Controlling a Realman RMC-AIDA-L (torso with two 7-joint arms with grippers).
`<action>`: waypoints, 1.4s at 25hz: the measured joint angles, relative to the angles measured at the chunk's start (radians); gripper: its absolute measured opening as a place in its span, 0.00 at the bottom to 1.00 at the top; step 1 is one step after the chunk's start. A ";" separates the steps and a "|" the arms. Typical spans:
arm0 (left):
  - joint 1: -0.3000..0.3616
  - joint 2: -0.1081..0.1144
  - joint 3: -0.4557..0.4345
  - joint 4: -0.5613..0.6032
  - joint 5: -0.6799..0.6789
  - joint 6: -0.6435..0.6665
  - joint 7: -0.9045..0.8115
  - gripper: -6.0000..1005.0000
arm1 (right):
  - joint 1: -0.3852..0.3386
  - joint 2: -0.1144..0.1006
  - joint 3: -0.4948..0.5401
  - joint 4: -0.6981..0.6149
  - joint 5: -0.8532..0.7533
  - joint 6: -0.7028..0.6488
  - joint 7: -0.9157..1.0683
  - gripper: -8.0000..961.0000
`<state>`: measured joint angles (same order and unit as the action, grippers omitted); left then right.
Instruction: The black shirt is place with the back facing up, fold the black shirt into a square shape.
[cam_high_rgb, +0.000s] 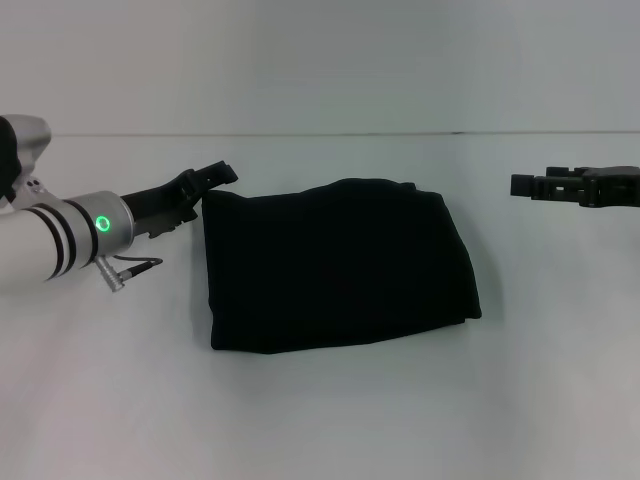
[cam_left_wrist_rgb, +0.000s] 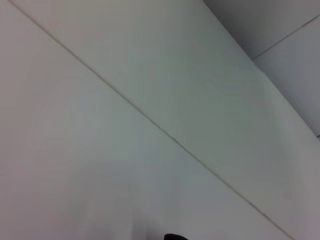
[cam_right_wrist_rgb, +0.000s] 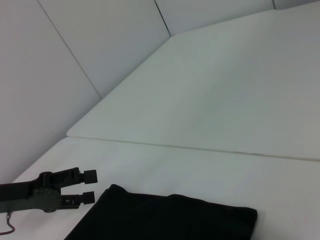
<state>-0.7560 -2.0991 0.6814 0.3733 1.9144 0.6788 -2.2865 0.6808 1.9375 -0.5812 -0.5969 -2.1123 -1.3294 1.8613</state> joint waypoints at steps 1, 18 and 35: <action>-0.002 0.000 0.001 -0.001 0.000 0.000 0.003 0.95 | 0.000 0.000 0.000 0.000 0.000 0.000 0.000 0.93; -0.021 -0.006 0.048 -0.017 0.002 -0.034 0.005 0.93 | 0.006 0.001 0.001 -0.001 0.000 0.005 -0.001 0.92; -0.025 -0.020 0.077 -0.008 -0.008 -0.054 0.050 0.68 | 0.013 -0.001 0.001 -0.001 0.001 0.024 -0.010 0.92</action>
<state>-0.7809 -2.1187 0.7582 0.3649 1.9066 0.6250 -2.2365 0.6937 1.9369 -0.5798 -0.5983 -2.1111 -1.3054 1.8514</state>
